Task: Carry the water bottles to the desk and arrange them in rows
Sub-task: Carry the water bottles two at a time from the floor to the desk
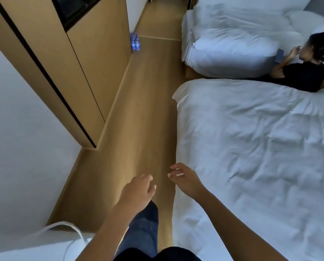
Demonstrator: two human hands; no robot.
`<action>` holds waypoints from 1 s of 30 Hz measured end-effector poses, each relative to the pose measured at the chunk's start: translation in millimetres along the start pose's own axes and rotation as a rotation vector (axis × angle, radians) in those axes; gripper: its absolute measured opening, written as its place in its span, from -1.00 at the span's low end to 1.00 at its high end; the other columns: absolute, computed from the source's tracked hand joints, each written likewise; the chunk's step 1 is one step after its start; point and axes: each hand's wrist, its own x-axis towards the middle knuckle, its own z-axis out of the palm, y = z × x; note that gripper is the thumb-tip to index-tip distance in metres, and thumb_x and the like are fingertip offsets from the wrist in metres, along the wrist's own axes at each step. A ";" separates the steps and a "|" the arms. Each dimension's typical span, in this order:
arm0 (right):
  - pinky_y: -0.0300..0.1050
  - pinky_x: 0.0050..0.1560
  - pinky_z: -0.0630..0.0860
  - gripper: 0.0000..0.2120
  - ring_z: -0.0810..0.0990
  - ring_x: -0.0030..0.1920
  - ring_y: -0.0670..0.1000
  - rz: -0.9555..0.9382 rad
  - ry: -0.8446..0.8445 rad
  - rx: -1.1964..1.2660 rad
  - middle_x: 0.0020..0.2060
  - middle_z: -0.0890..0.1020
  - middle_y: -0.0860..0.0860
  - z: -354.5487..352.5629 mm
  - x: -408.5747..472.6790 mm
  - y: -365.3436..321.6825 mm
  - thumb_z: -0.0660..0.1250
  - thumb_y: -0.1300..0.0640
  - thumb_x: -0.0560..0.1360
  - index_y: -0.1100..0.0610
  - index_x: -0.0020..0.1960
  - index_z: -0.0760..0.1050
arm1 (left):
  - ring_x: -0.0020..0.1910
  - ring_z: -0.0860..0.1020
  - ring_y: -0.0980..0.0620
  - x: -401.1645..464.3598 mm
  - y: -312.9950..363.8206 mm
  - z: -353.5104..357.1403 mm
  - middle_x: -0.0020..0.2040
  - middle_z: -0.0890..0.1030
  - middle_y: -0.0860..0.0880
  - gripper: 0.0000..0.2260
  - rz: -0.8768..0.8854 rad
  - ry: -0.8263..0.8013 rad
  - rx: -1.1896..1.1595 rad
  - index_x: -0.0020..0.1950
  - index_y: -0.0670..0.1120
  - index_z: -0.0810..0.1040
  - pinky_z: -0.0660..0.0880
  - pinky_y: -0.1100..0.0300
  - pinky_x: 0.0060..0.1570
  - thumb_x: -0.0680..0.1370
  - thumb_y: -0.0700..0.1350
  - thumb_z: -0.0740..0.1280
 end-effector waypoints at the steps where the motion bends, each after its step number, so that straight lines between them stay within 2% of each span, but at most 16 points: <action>1: -0.32 -0.01 0.50 -0.81 0.55 0.01 -0.09 0.001 0.006 -0.007 0.03 0.55 -0.11 -4.1 23.7 -5.7 0.35 0.01 0.58 -0.01 0.16 0.45 | 0.13 0.50 0.08 24.5 -3.4 -7.6 0.22 0.51 0.07 -0.70 -0.003 -0.007 -0.004 0.32 -0.01 0.42 0.42 0.21 0.00 0.64 0.07 0.13; 4: -0.44 -0.12 0.44 -0.78 0.55 0.03 -0.08 0.002 -0.002 -0.054 0.02 0.52 -0.13 -16.7 97.0 -29.5 0.34 0.02 0.58 0.02 0.21 0.46 | 0.14 0.50 0.07 97.8 -16.0 -36.3 0.23 0.50 0.07 -0.69 -0.010 -0.004 -0.016 0.33 -0.01 0.42 0.45 0.18 0.04 0.64 0.07 0.13; 8: -0.29 0.01 0.46 -0.67 0.53 0.03 -0.12 -0.013 -0.039 -0.102 0.05 0.54 -0.13 -36.1 201.0 -84.7 0.32 -0.06 0.57 0.05 0.28 0.45 | 0.14 0.50 0.08 200.0 -39.7 -87.8 0.26 0.49 0.07 -0.67 -0.009 -0.018 -0.030 0.35 0.00 0.40 0.46 0.18 0.05 0.65 0.08 0.12; 13: -0.40 -0.09 0.41 -0.67 0.55 0.00 -0.13 -0.073 -0.041 -0.127 0.05 0.58 -0.08 -61.0 310.1 -150.6 0.33 -0.04 0.57 0.08 0.27 0.48 | 0.14 0.50 0.04 309.9 -60.0 -147.8 0.24 0.50 0.05 -0.69 -0.046 0.005 -0.021 0.32 0.00 0.42 0.46 0.14 0.06 0.63 0.08 0.15; 20: -0.20 0.09 0.48 -0.66 0.58 0.05 -0.06 -0.086 -0.095 -0.138 0.03 0.58 -0.09 -99.2 452.3 -203.2 0.34 0.01 0.57 0.09 0.29 0.46 | 0.12 0.52 -0.01 448.6 -77.3 -204.6 0.21 0.52 -0.01 -0.68 -0.104 -0.015 -0.036 0.31 -0.04 0.43 0.48 0.06 0.07 0.63 0.07 0.17; 24: -0.14 0.09 0.55 -0.69 0.60 0.02 -0.02 -0.088 -0.119 -0.134 0.01 0.60 -0.05 -128.1 549.4 -228.0 0.35 0.07 0.55 0.07 0.27 0.47 | 0.11 0.51 0.02 547.9 -76.4 -235.1 0.23 0.50 0.02 -0.67 -0.118 -0.008 -0.036 0.33 -0.03 0.41 0.49 0.08 0.05 0.64 0.08 0.15; 28: -0.07 0.13 0.57 -0.70 0.61 0.06 0.01 -0.128 -0.120 -0.212 0.01 0.60 -0.04 -181.3 661.3 -267.2 0.34 0.08 0.56 0.08 0.28 0.46 | 0.08 0.51 0.02 661.9 -63.0 -277.2 0.24 0.49 0.02 -0.69 -0.134 0.012 -0.026 0.32 -0.02 0.41 0.47 0.12 -0.02 0.64 0.08 0.14; 30: -0.02 0.15 0.57 -0.71 0.62 0.08 0.03 -0.145 -0.104 -0.259 0.03 0.61 -0.02 -209.7 708.5 -290.6 0.33 0.09 0.56 0.09 0.27 0.47 | 0.10 0.52 0.01 710.6 -53.3 -301.5 0.25 0.49 0.01 -0.69 -0.138 0.020 -0.029 0.32 -0.02 0.41 0.48 0.10 0.02 0.64 0.07 0.15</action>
